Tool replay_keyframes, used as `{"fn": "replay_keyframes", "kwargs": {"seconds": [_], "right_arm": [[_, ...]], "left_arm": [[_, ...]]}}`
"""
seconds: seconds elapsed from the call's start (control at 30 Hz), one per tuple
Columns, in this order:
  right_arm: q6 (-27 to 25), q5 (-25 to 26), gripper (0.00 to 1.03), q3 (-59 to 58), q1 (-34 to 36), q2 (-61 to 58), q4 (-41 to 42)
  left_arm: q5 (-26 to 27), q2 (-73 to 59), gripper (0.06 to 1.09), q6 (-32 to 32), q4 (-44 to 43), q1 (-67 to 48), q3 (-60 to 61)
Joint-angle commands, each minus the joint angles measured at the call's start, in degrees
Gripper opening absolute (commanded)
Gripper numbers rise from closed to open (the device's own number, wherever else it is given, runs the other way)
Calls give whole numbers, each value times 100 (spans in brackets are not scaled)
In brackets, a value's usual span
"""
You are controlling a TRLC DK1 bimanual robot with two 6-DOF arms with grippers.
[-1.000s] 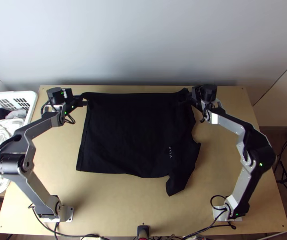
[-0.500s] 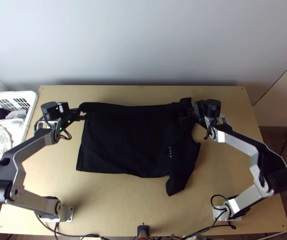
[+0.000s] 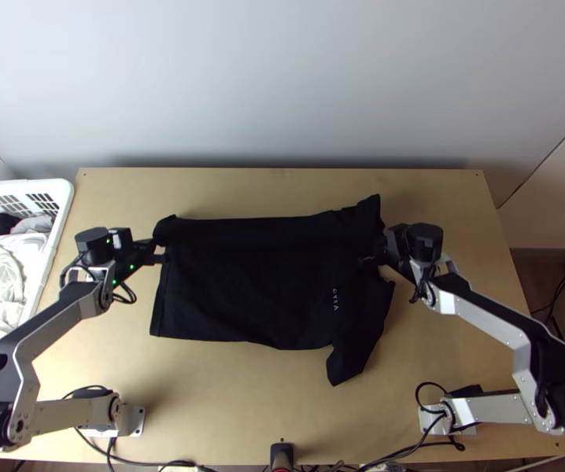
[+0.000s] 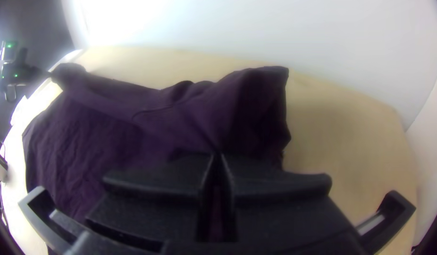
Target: Fold the t-shirt
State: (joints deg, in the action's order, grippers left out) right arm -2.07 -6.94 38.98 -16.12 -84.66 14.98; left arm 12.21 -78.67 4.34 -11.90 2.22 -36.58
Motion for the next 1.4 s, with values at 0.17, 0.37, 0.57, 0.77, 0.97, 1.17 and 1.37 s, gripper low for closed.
{"fn": "replay_keyframes", "kwargs": {"seconds": [0.17,0.37,0.57,0.77,0.97,1.17,1.37], "right_arm": [[127,79,3,-620,-216,574,-136],[145,114,3,-813,-269,767,-215],[145,114,3,-945,-286,890,-259],[136,123,3,-1042,-339,916,-294],[136,131,3,-1024,-348,916,-294],[136,131,42,-910,-278,1119,-549],[145,131,82,-822,-111,1409,-997]], "left_arm": [[-8,616,9,67,179,-310,669],[-17,810,9,58,241,-275,836],[-17,827,9,-65,373,-195,863],[-17,748,9,-232,390,-204,1047],[-17,616,9,-302,373,-231,1012],[-17,696,28,-302,557,-152,933],[1,1003,72,-311,1471,-64,678]]}}
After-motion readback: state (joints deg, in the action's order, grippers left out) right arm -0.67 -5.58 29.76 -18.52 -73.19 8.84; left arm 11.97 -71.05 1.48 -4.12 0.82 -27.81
